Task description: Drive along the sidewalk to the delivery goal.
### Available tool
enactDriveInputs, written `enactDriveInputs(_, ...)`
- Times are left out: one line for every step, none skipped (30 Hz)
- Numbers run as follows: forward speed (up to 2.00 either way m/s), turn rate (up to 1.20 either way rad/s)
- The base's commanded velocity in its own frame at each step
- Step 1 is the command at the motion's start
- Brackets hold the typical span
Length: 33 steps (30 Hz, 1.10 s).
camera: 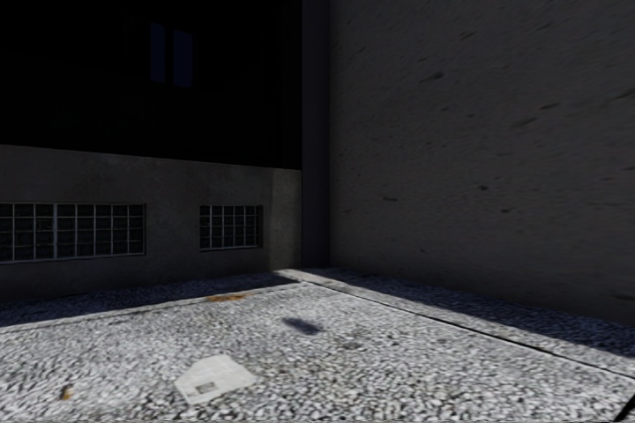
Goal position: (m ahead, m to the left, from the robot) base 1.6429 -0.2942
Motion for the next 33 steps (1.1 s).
enactDriveInputs(2.00, 0.00)
enactDriveInputs(2.00, 0.00)
enactDriveInputs(2.00, 0.00)
enactDriveInputs(2.00, 0.00)
enactDriveInputs(2.00, 0.00)
enactDriveInputs(2.00, 0.00)
enactDriveInputs(2.00, 0.00)
enactDriveInputs(2.00, 0.00)
enactDriveInputs(2.00, 0.00)
enactDriveInputs(2.00, 0.00)
enactDriveInputs(2.00, 0.00)
enactDriveInputs(2.00, 0.00)
enactDriveInputs(2.00, 0.00)
enactDriveInputs(2.00, 0.00)
enactDriveInputs(2.00, 0.00)
enactDriveInputs(2.00, 0.00)
enactDriveInputs(2.00, 0.00)
enactDriveInputs(2.00, 0.00)
enactDriveInputs(2.00, 0.00)
enactDriveInputs(2.00, 0.00)
enactDriveInputs(2.00, 0.00)
enactDriveInputs(2.00, 0.00)
enactDriveInputs(2.00, 0.00)
enactDriveInputs(2.00, 0.00)
enactDriveInputs(2.00, 0.00)
enactDriveInputs(1.99, 0.00)
enactDriveInputs(1.88, 0.00)
enactDriveInputs(1.66, 0.00)
enactDriveInputs(1.39, 0.00)
enactDriveInputs(1.39, 0.00)
enactDriveInputs(1.05, 0.00)
enactDriveInputs(0.00, 0.00)
enactDriveInputs(0.00, 0.00)
